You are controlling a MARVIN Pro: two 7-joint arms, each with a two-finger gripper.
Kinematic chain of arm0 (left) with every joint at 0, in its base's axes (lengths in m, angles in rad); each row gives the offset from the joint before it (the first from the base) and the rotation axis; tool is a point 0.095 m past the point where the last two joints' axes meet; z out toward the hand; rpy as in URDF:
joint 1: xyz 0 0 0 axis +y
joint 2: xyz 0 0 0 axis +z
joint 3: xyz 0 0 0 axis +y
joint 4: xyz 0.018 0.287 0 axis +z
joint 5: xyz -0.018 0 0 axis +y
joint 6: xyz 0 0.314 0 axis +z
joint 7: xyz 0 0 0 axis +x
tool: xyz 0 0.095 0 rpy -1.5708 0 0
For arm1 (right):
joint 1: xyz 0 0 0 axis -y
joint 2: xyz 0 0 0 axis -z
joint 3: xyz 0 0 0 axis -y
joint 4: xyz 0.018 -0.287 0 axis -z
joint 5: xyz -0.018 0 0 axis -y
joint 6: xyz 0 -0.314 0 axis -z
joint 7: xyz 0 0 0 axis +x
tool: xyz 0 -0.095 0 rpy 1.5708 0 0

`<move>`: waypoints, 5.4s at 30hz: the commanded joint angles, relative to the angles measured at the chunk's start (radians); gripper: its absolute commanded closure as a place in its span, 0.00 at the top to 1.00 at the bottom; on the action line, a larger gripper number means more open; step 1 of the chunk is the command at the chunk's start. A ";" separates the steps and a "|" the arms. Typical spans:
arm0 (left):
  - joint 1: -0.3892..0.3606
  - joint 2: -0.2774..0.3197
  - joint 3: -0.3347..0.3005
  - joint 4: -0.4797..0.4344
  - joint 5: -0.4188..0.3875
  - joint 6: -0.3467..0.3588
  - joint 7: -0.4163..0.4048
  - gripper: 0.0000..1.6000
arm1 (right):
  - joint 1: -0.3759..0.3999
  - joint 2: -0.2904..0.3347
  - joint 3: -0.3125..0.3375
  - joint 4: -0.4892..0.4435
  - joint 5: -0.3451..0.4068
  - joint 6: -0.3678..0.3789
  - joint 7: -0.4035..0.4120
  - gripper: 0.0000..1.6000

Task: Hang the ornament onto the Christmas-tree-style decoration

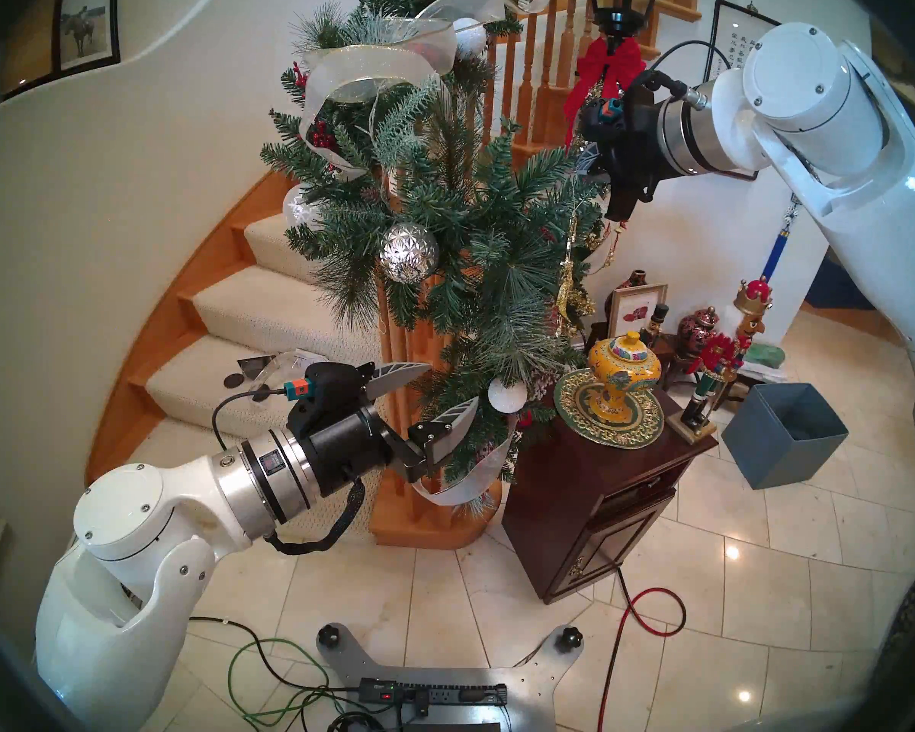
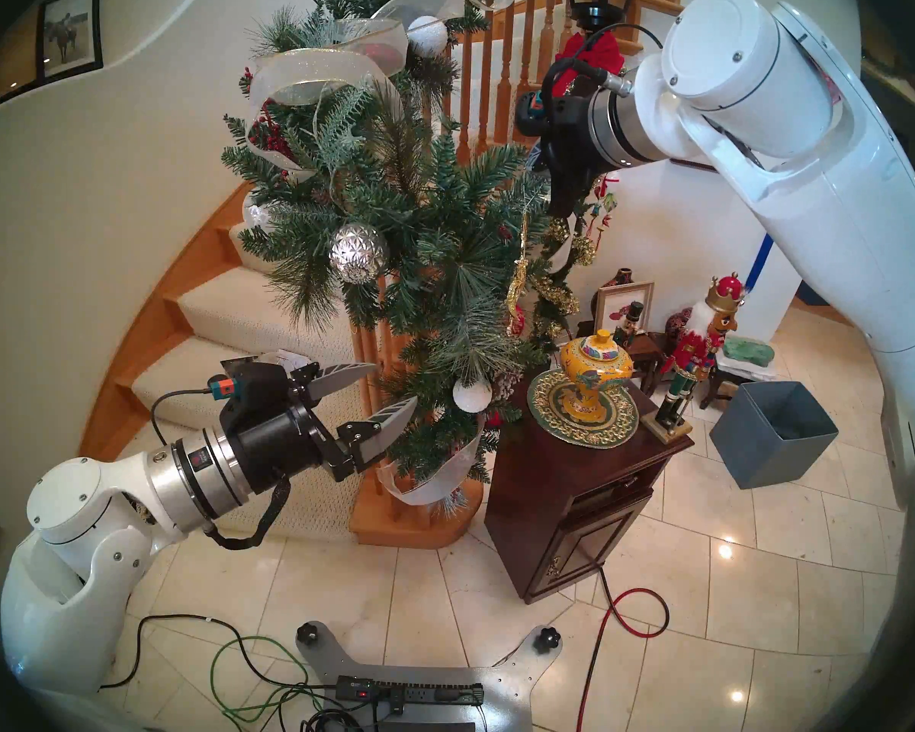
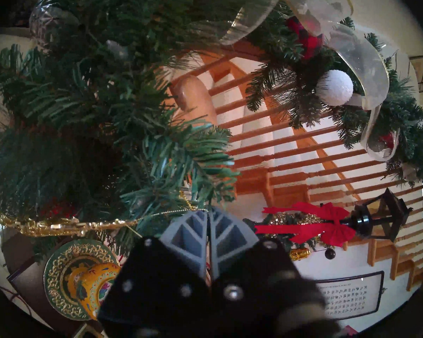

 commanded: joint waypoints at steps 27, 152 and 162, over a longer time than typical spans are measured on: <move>-0.001 0.000 -0.001 -0.006 0.000 -0.002 0.000 1.00 | 0.090 0.052 -0.074 0.023 -0.003 0.001 0.029 0.00; -0.001 -0.001 -0.001 -0.006 0.000 -0.002 0.000 1.00 | 0.120 0.092 -0.092 0.023 0.148 -0.159 0.079 0.38; -0.001 -0.001 -0.001 -0.006 0.000 -0.002 0.000 1.00 | 0.121 0.093 -0.093 0.019 0.149 -0.162 0.077 0.42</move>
